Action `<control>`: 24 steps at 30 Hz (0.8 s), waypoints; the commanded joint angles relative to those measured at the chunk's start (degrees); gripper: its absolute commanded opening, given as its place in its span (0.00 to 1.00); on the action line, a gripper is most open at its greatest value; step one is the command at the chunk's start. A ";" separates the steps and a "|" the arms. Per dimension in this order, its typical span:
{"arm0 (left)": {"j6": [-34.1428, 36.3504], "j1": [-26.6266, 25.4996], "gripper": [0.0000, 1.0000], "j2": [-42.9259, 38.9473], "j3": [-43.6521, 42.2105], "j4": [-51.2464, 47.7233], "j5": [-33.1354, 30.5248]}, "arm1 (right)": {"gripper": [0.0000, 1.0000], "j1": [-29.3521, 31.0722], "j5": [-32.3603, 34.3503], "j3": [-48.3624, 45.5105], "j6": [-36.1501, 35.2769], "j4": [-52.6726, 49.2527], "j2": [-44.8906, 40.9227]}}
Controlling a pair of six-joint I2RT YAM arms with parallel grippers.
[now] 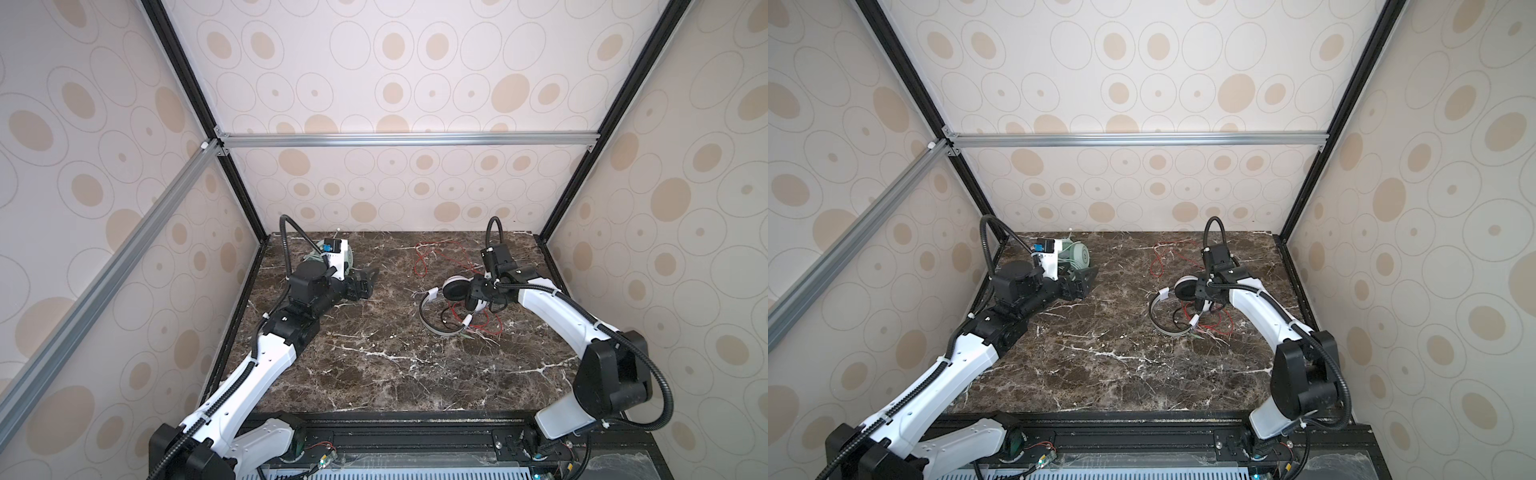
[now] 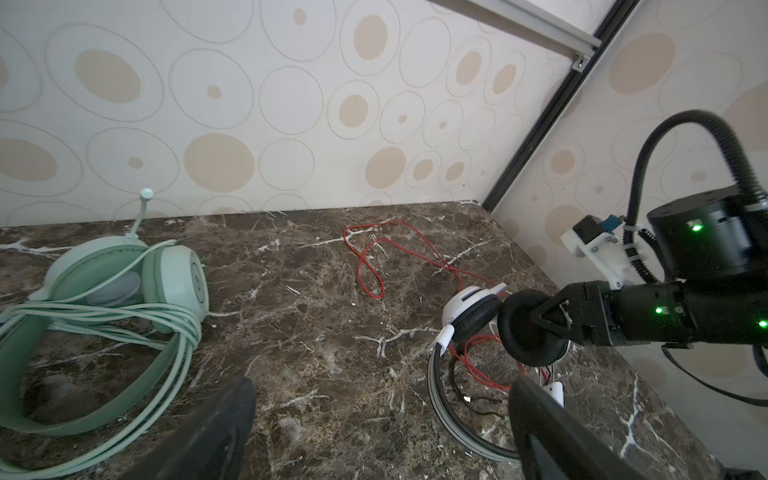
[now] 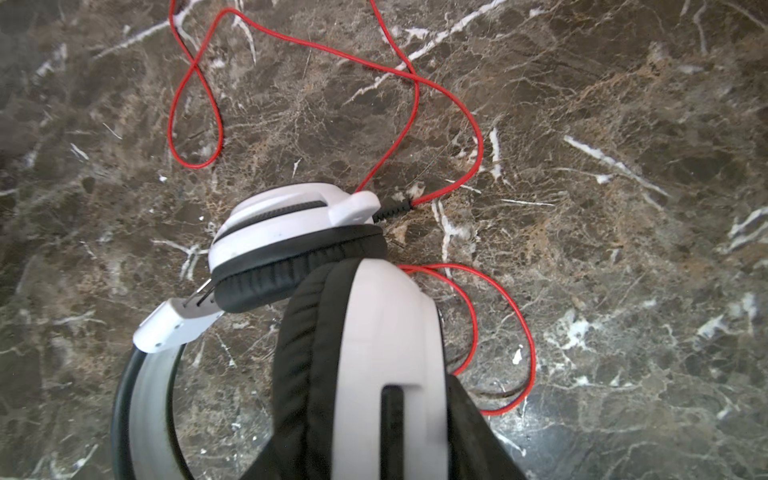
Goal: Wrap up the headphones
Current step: 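Reach the left gripper to the white headband while right holds the ear cup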
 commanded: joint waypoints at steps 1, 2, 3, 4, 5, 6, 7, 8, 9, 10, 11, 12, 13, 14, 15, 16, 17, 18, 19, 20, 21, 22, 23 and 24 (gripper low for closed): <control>0.06 -4.28 0.95 2.71 5.89 -4.18 -1.21 | 0.42 0.01 -3.36 -2.34 5.21 7.08 -4.37; 0.02 -5.78 0.96 4.61 7.47 -5.92 -1.64 | 0.42 -0.02 -3.87 -3.48 6.16 8.55 -5.52; 0.07 -7.21 0.96 6.28 9.11 -7.81 -2.17 | 0.41 -0.03 -4.23 -4.61 6.92 9.94 -6.57; -0.06 -8.33 0.96 7.86 10.39 -9.25 -2.38 | 0.41 -0.03 -4.40 -5.33 7.49 10.99 -7.41; -0.48 -9.31 0.96 9.43 11.67 -10.59 -2.41 | 0.41 -0.03 -4.26 -6.13 8.20 11.90 -8.25; -1.04 -10.26 0.96 10.91 12.56 -11.69 -2.75 | 0.41 0.02 -3.98 -6.70 8.73 12.40 -8.98; -1.70 -11.08 0.96 11.94 13.33 -12.50 -3.16 | 0.41 -0.03 -3.61 -7.10 9.11 12.70 -9.55; -2.84 -12.05 0.96 13.14 13.94 -13.19 -4.09 | 0.40 0.02 -3.10 -7.61 9.56 13.07 -10.31; -4.15 -12.99 0.96 14.08 14.19 -13.33 -4.38 | 0.40 -0.01 -2.71 -8.27 9.98 13.70 -11.12; -5.49 -13.92 0.96 15.09 14.43 -13.38 -5.00 | 0.39 -0.03 -2.38 -8.89 10.37 14.55 -11.87; -7.19 -14.91 0.96 16.12 14.53 -13.28 -5.78 | 0.40 -0.01 -1.87 -9.76 10.92 15.53 -12.84; -9.32 -15.76 0.96 17.03 14.27 -12.53 -5.67 | 0.39 -0.03 -1.44 -10.60 11.44 16.71 -13.80; -11.24 -16.13 0.96 17.78 13.82 -11.29 -5.00 | 0.39 -0.03 -1.13 -11.37 11.84 17.74 -14.61; -13.73 -16.53 0.95 18.59 13.30 -9.89 -4.05 | 0.39 -0.02 -0.52 -12.07 12.22 18.71 -15.50; -16.09 -16.77 0.93 19.45 12.85 -8.72 -3.16 | 0.39 0.10 0.30 -12.77 12.60 19.54 -16.32; -17.64 -17.01 0.92 20.32 12.70 -7.81 -2.19 | 0.39 0.35 1.04 -13.17 12.73 19.97 -16.84; -19.59 -17.17 0.91 21.25 12.68 -7.12 -1.32 | 0.39 0.55 1.93 -13.50 12.99 20.32 -17.50; -21.55 -17.33 0.89 22.01 12.62 -6.59 -0.95 | 0.39 0.80 2.74 -13.72 13.00 20.62 -18.00; -23.34 -17.50 0.86 22.68 12.65 -6.21 -0.98 | 0.39 1.01 3.51 -13.98 12.98 20.80 -18.58; -25.68 -17.57 0.84 23.52 13.04 -6.60 -1.86 | 0.39 1.18 4.13 -14.09 12.84 21.21 -19.01; -28.15 -17.74 0.84 24.26 13.54 -8.07 -3.41 | 0.39 1.40 4.62 -14.36 12.73 21.57 -19.43; -30.37 -17.84 0.84 25.33 14.25 -9.61 -4.63 | 0.39 1.64 5.32 -14.66 12.68 22.00 -19.92; -31.66 -17.84 0.83 26.25 14.78 -10.50 -4.47 | 0.39 2.00 6.00 -14.89 12.60 22.44 -20.17; -32.51 -17.89 0.83 26.94 15.49 -11.37 -4.43 | 0.39 2.21 6.62 -15.06 12.65 22.70 -20.43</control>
